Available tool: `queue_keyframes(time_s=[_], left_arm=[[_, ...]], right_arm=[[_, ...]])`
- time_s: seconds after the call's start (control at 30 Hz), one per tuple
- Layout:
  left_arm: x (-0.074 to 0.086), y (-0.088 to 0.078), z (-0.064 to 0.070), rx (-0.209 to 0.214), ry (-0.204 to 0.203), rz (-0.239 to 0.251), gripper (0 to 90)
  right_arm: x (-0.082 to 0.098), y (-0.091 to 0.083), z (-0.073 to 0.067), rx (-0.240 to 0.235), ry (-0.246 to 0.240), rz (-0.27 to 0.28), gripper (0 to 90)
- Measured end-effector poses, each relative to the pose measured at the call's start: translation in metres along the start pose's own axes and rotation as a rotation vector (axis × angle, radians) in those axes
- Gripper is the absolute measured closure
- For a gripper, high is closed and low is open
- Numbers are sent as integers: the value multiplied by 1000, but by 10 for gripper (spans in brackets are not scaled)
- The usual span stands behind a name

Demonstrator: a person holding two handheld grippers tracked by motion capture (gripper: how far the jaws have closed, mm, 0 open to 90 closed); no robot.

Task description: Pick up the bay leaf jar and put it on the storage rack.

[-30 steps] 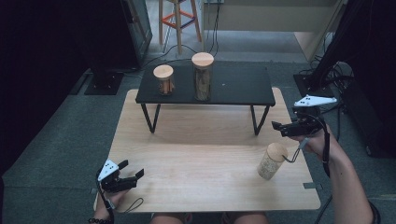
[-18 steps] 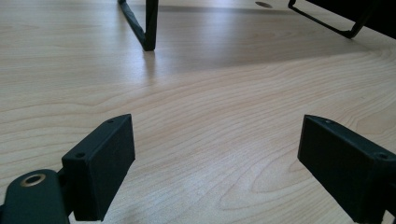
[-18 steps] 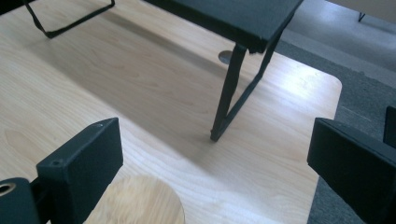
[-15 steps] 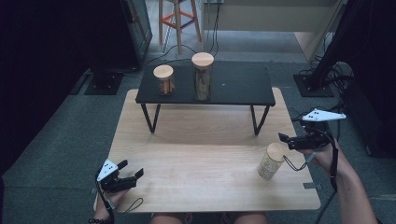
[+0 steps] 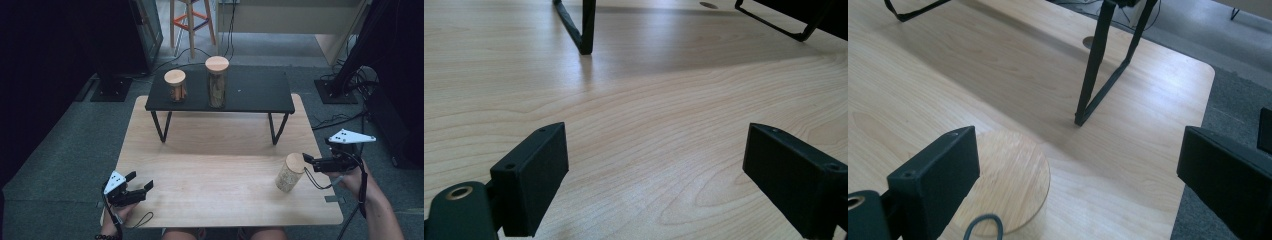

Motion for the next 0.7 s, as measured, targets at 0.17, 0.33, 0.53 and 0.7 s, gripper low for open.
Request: queue_keyframes(time_s=[0.17, 0.33, 0.53, 0.7], left_arm=[[0, 0, 0, -2, 1, -1, 112], [0, 1, 1, -4, 3, -5, 112], [0, 1, 1, -8, 7, -8, 112], [0, 1, 2, -11, 11, -11, 112]], right_arm=[[11, -5, -1, -4, 0, 1, 31], [19, -10, -1, -5, 2, 10, 31], [25, -16, -3, -10, -2, 10, 31], [34, -18, -8, -23, -12, 10, 31]])
Point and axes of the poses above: each handheld gripper's, and its own axes: y roughly forward along the jaws, x roughly out of its underside, z roughly to its right, the point moved 10 cm from there along y, roughly forward along the jaws, and after that the axes turned 8 degrees about z, right-handed, at the moved point
